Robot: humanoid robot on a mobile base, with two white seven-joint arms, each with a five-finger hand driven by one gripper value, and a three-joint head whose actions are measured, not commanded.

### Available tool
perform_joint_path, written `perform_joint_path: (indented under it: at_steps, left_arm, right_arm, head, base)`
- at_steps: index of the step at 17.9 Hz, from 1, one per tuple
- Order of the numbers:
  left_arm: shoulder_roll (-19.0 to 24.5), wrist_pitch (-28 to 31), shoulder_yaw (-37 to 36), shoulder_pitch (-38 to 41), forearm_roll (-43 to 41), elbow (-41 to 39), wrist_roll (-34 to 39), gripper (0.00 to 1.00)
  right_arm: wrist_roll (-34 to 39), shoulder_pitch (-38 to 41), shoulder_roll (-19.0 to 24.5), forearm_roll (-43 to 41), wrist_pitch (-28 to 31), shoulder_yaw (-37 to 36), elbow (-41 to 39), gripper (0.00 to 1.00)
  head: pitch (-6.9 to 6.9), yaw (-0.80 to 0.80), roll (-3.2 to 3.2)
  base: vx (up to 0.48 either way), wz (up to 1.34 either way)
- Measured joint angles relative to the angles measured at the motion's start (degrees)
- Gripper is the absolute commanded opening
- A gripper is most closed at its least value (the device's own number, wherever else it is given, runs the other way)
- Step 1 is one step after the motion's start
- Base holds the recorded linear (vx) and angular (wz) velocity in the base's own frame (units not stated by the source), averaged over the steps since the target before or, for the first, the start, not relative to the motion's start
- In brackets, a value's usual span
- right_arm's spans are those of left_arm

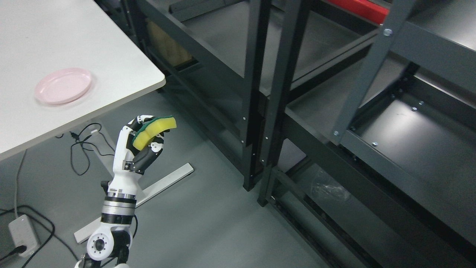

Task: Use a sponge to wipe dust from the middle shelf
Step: 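Carry the sponge with the left hand into the middle shelf, then sweep the sponge across the shelf surface toward the robot's left side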

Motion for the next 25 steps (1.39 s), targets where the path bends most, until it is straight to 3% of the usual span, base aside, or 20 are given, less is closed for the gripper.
perform_joint_path:
  at_steps: [6,13,19,25]
  left_arm:
    - [0.0,-3.7,-9.5,-7.1,-11.0,-0.2,-7.1,0.00]
    - [0.0,-4.6,-25.5,-21.2,-23.6,-0.3,-8.6,0.00]
    - [0.0,-5.7,-37.4,-29.5,-27.6,-0.3,-11.7,0.00]
    - [-0.1,-11.9,-43.7,-39.3,-29.7,-0.9,-12.3,0.00]
  right_arm:
    - [0.0,0.0,0.0,0.0,0.0,0.0,0.0,1.00]
    - [0.0,0.0,0.0,0.0,0.0,0.0,0.0,1.00]
    - [0.0,0.0,0.0,0.0,0.0,0.0,0.0,1.00]
    - [0.0,0.0,0.0,0.0,0.0,0.0,0.0,1.00]
  head:
    - [0.00,0.00,0.00]
    - [-0.01,0.00,0.00]
    - [-0.03,0.00,0.00]
    - [-0.05,0.00,0.00]
  base:
    - [-0.023,-0.52]
    - [0.029,-0.53]
    - [0.054,-0.59]
    - [0.062,-0.35]
